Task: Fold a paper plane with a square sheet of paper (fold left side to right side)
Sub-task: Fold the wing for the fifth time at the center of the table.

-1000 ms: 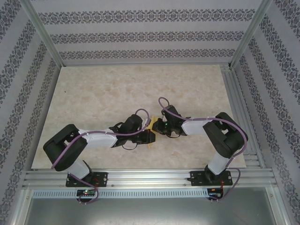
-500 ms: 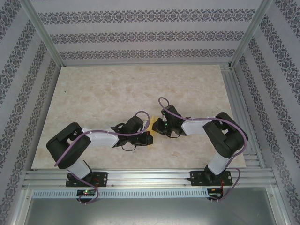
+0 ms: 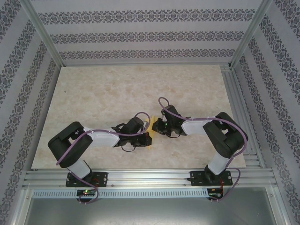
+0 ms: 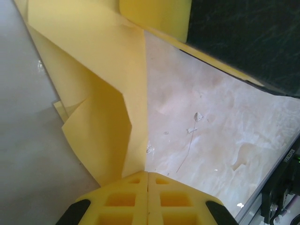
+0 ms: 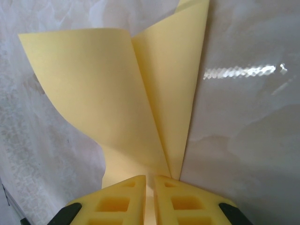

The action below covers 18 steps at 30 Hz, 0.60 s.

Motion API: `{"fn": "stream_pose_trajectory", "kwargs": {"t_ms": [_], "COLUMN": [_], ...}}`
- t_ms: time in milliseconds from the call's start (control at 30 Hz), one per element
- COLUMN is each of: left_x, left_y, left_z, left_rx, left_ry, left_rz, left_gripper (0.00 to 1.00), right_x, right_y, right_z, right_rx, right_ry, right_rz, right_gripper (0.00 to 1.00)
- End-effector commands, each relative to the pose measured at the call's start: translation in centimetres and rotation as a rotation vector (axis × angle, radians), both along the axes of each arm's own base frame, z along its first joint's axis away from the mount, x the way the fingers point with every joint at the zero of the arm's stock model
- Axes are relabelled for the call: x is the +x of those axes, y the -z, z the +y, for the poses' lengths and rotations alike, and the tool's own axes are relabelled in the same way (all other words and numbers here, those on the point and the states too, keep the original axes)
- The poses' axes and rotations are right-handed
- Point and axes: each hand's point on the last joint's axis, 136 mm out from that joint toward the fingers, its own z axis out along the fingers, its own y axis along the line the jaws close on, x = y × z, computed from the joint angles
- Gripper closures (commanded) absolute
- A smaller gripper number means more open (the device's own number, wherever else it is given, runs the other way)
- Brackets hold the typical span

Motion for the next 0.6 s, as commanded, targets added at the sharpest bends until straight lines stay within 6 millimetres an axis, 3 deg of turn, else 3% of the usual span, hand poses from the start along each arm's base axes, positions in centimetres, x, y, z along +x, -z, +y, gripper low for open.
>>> {"fn": "stream_pose_trajectory", "kwargs": {"t_ms": [0, 200, 433, 567], "left_x": [-0.1, -0.5, -0.9, -1.3], "left_y": [0.4, 1.4, 2.6, 3.3], "left_z": [0.1, -0.1, 0.1, 0.8], "left_rx": [0.038, 0.035, 0.051, 0.082], "left_ry": [0.014, 0.022, 0.025, 0.018], "left_rz": [-0.012, 0.02, 0.058, 0.071], "left_gripper": [0.92, 0.92, 0.94, 0.97], "right_x": [-0.7, -0.4, 0.8, 1.3], "right_y": [1.8, 0.9, -2.4, -4.5], "right_z": [-1.2, -0.7, 0.4, -0.5], "right_rx": [-0.079, -0.046, 0.037, 0.042], "right_ry": [0.011, 0.008, 0.002, 0.018], "right_rz": [0.035, 0.008, -0.069, -0.114], "right_gripper": [0.86, 0.86, 0.85, 0.8]}}
